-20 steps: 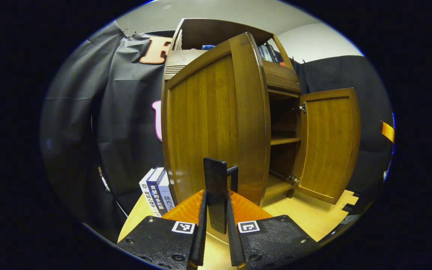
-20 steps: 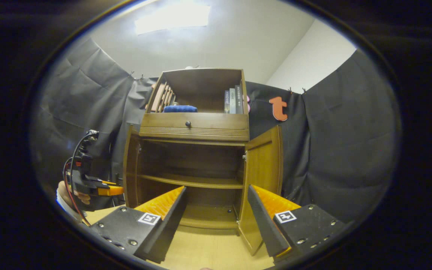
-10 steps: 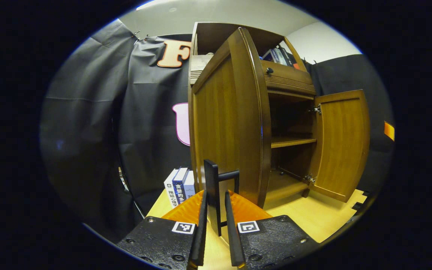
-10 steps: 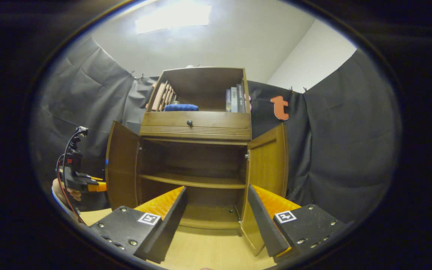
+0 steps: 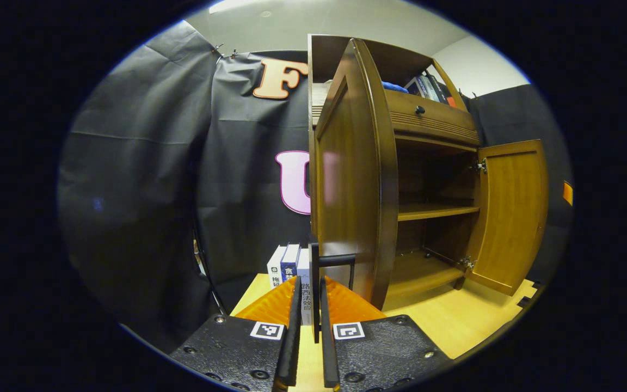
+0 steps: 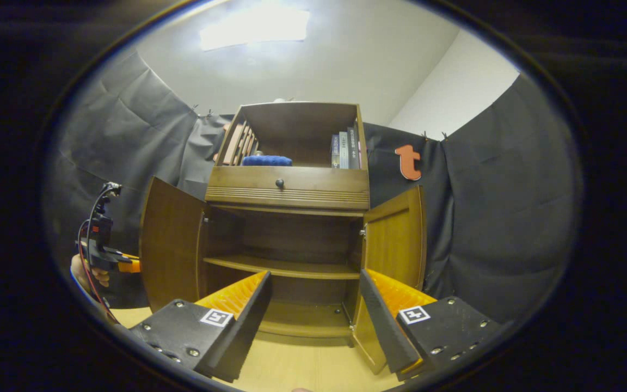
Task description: Open the right door of the double-door shoe cabinet with the right hand, and open the left door with the left hand.
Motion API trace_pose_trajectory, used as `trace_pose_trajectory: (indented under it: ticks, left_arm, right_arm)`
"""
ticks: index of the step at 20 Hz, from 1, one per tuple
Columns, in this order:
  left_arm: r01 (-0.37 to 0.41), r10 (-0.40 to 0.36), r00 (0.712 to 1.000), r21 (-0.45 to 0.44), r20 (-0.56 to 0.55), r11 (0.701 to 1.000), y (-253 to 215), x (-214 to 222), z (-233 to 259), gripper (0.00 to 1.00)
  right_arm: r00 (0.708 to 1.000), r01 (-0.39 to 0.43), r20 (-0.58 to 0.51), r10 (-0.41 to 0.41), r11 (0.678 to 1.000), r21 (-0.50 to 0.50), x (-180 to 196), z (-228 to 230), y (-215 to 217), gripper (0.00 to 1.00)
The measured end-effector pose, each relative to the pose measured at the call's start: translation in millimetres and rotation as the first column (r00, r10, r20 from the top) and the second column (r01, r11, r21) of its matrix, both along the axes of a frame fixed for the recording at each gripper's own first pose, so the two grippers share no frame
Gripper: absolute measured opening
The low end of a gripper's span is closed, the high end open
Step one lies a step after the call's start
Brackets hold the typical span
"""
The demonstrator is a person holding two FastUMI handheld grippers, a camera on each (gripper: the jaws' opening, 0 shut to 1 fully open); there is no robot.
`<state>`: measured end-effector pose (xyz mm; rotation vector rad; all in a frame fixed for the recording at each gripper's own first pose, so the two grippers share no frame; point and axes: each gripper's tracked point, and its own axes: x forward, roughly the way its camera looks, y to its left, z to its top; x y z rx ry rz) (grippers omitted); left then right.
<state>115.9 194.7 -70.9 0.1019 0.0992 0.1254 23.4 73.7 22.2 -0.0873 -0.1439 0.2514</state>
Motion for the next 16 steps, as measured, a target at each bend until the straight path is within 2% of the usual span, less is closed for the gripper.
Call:
trace_pose_trajectory:
  ticks: [2, 3, 6, 7, 8, 10, 11, 12, 13, 15, 16]
  left_arm:
    - [-0.01, 0.01, 1.0, -0.004, 0.0, 1.0, 5, -1, 0, 0.19]
    - [-0.014, 0.014, 1.0, -0.006, 0.0, 1.0, 7, -2, 1, 0.19]
    - [-0.013, 0.013, 1.0, -0.025, 0.002, 1.0, 13, -3, 1, 0.19]
    - [-0.013, 0.013, 1.0, -0.029, -0.001, 0.999, 15, -3, 1, 0.26]
    - [-0.013, 0.013, 1.0, -0.028, -0.004, 1.0, 14, -4, 0, 0.19]
    - [-0.021, 0.02, 1.0, -0.028, -0.012, 0.999, 17, -8, -1, 0.19]
    - [-0.027, 0.027, 0.999, -0.027, -0.019, 0.999, 17, -11, -3, 0.14]
    - [-0.03, 0.029, 0.999, -0.027, -0.017, 0.999, 18, -14, -2, 0.21]
    - [-0.032, 0.032, 0.999, -0.027, -0.012, 0.999, 18, -17, -1, 0.22]
    - [-0.068, 0.068, 0.998, -0.029, -0.003, 0.997, 25, -21, 1, 0.24]
    - [-0.092, 0.092, 0.996, -0.028, -0.002, 0.995, 32, -25, 1, 0.29]
  right_arm:
    - [1.0, 0.003, -0.005, -0.003, 1.0, -0.007, 2, -2, 1, 0.95]
    - [1.0, 0.004, -0.008, -0.004, 1.0, -0.009, 2, -4, 2, 0.92]
    - [1.0, 0.001, -0.014, -0.001, 1.0, -0.016, 3, -6, 5, 0.95]
    - [1.0, 0.002, -0.017, -0.002, 1.0, -0.021, 4, -7, 6, 0.95]
    - [1.0, 0.004, -0.019, -0.004, 1.0, -0.023, 4, -8, 5, 0.92]
    - [1.0, 0.006, -0.025, -0.006, 1.0, -0.018, 5, -10, 5, 0.95]
    - [1.0, 0.005, -0.027, -0.006, 1.0, -0.014, 5, -11, 5, 0.98]
    - [0.999, 0.007, -0.031, -0.007, 1.0, -0.013, 6, -12, 4, 0.95]
    - [0.999, 0.011, -0.034, -0.011, 1.0, -0.012, 7, -14, 3, 0.92]
    - [0.999, 0.017, -0.039, -0.017, 1.0, -0.009, 8, -15, 0, 0.95]
    - [0.999, 0.019, -0.041, -0.019, 1.0, -0.006, 7, -15, -2, 0.95]
